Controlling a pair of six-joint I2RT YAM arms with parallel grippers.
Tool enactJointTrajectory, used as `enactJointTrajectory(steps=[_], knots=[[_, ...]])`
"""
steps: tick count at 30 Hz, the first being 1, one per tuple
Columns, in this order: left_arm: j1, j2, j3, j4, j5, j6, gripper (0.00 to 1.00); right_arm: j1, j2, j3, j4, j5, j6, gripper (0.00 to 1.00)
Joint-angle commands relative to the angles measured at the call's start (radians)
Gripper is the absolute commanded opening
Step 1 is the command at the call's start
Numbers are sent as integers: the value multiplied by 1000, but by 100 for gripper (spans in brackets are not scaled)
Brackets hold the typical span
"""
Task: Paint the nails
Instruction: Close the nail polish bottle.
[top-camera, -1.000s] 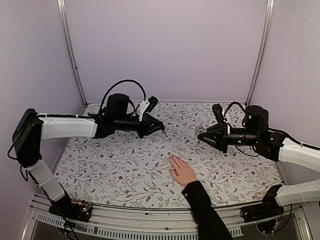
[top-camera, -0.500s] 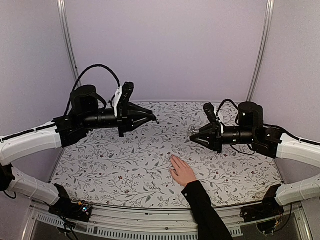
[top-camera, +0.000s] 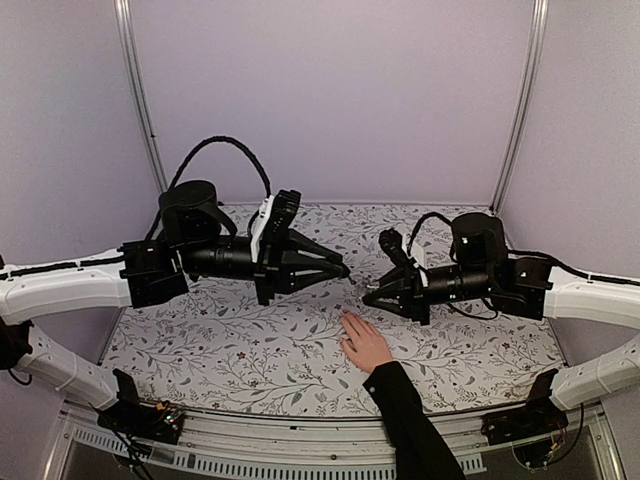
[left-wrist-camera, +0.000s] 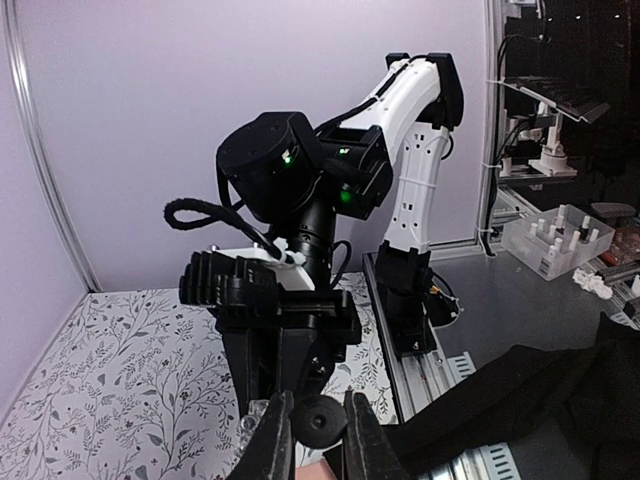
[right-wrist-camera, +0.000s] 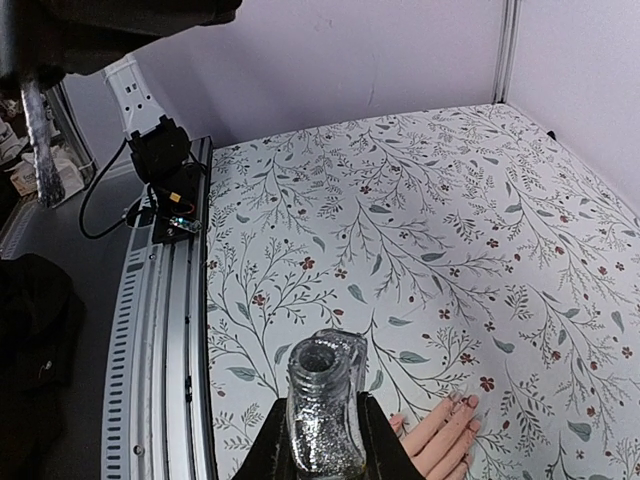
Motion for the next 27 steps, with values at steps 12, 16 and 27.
enactJointTrajectory(steps=[12,16,27], knots=[[-39,77,57,-4,-92,53,1,67,-4,28,-29,8,-81,0],[-39,85,60,-17,-96,65,1,72,-9,29,-32,8,-86,0],[-39,94,59,-47,-121,87,1,80,-19,28,-33,23,-93,0]])
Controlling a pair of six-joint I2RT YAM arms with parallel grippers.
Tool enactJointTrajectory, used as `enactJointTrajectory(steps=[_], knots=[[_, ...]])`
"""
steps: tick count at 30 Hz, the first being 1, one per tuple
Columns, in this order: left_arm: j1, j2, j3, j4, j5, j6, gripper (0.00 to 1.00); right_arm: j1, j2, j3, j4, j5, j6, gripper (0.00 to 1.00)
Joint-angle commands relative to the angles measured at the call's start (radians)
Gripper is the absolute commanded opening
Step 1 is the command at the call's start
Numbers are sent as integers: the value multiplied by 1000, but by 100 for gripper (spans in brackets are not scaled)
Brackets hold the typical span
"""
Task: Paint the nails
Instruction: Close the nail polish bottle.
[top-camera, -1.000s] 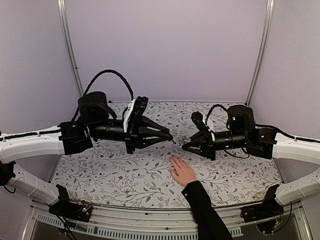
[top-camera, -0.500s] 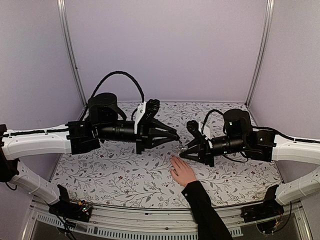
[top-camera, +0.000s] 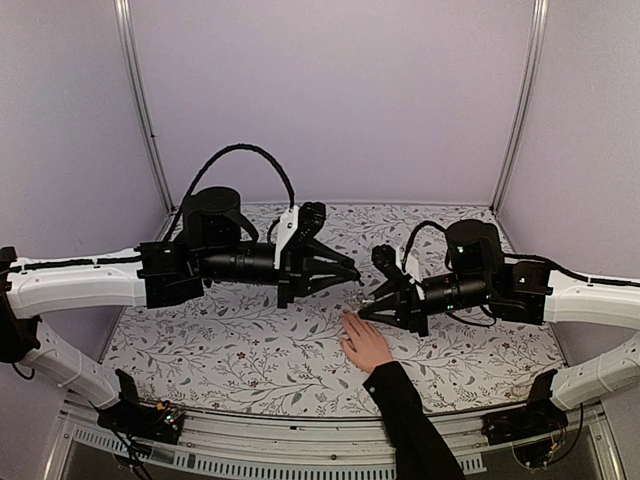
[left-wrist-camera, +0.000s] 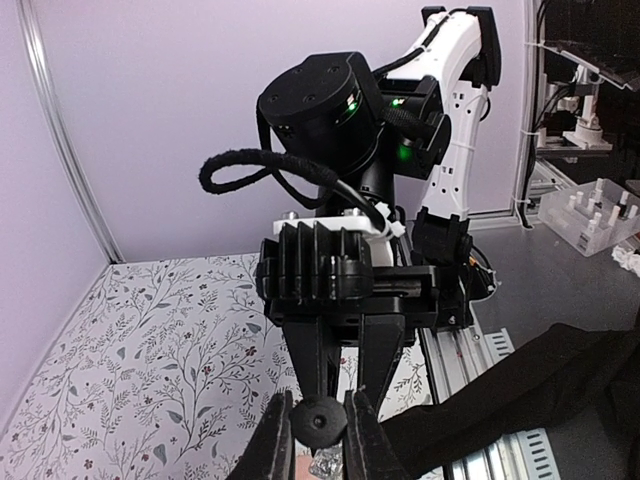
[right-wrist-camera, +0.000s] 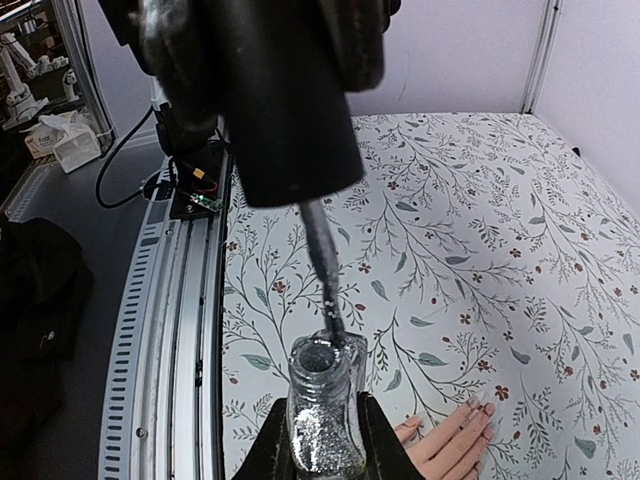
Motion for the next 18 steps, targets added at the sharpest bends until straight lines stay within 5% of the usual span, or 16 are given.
enactJointTrajectory(steps=[1,18], knots=[[-12,10,23,-21,-16,21,1,8,-24,28,0,12,-10,0],[-13,2,8,-29,6,19,0,9,-29,27,7,40,0,0]])
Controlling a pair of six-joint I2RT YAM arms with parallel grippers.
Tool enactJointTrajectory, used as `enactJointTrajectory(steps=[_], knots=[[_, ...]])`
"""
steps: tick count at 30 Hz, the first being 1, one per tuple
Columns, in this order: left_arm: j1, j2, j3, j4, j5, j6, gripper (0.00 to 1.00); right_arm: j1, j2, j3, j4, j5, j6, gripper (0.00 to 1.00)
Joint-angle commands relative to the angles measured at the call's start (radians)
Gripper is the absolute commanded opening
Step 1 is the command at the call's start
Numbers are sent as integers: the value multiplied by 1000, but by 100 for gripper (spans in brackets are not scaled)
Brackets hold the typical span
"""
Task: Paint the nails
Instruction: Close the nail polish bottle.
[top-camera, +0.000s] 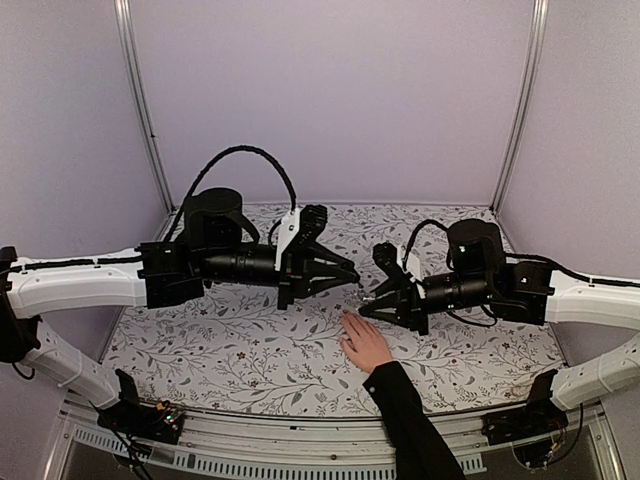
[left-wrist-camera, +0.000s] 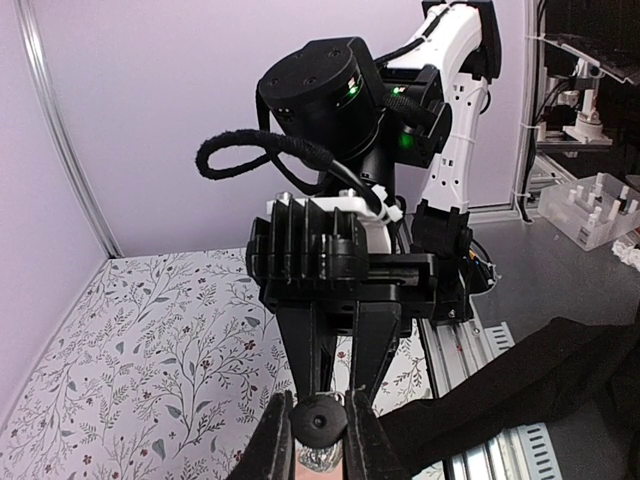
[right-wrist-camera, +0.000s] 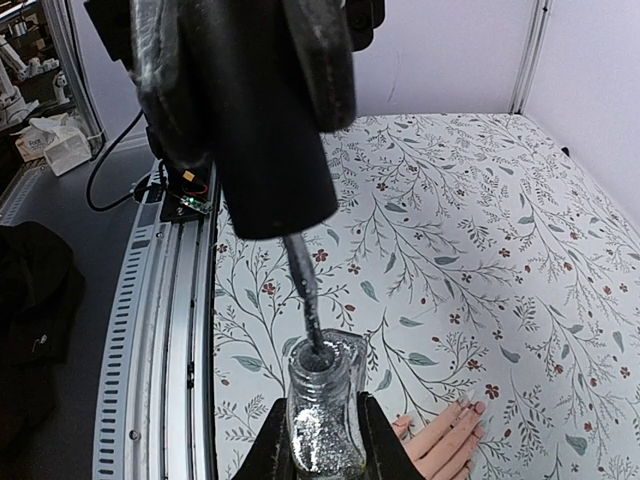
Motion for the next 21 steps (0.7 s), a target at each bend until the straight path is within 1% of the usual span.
enactJointTrajectory(steps=[1,21], knots=[[-12,-1,5,-9,5,9,0,7,-20,28,10,15,-1,0],[-12,28,12,-14,-7,10,0,6,-14,38,-1,24,-2,0]])
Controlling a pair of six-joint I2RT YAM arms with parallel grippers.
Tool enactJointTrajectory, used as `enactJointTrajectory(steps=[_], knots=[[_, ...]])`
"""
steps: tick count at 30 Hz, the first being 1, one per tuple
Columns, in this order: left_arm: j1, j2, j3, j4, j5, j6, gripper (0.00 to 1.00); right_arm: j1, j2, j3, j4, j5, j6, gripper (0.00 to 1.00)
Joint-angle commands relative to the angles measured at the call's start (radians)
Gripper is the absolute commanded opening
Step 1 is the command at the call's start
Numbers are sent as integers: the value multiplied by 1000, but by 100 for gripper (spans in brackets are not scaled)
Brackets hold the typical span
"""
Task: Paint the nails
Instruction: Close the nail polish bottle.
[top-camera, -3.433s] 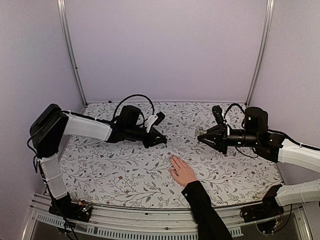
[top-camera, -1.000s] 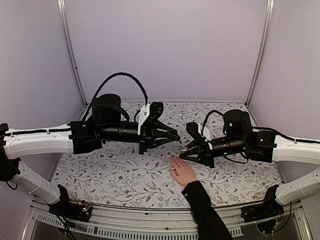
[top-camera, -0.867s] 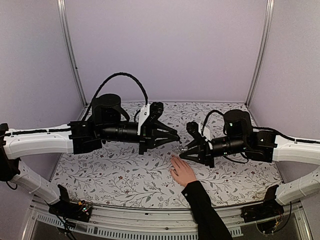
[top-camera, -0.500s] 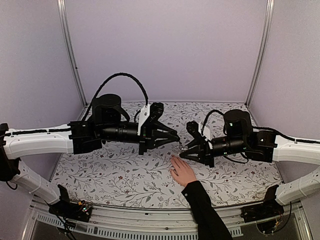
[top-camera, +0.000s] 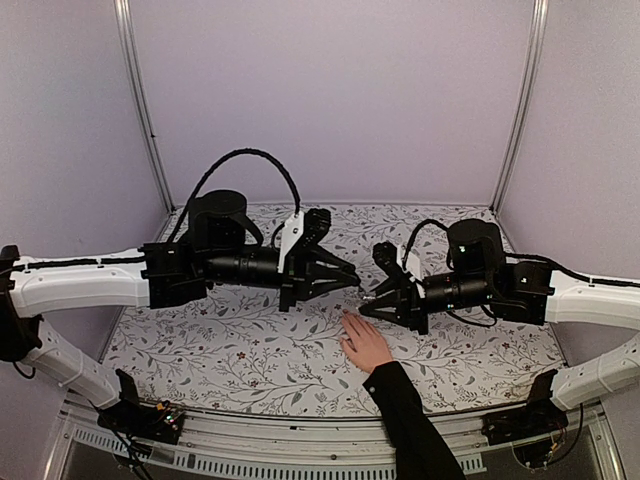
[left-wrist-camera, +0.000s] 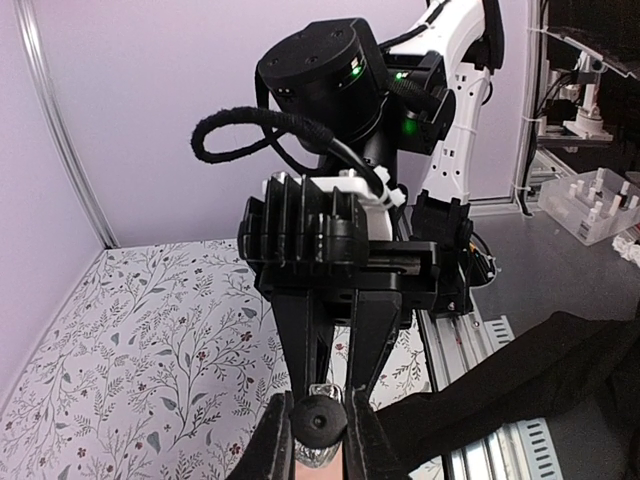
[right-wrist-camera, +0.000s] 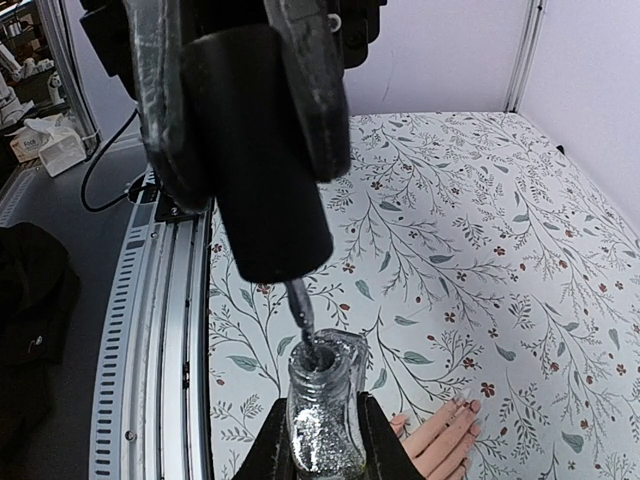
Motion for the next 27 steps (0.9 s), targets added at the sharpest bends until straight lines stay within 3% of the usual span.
enactJointTrajectory(steps=[1,27], knots=[[-12,17,12,-6,-8,9,0,6,-14,38,0,12,-2,0],[-11,82,84,-128,-26,35,1,7,7,63,-25,12,-16,0]])
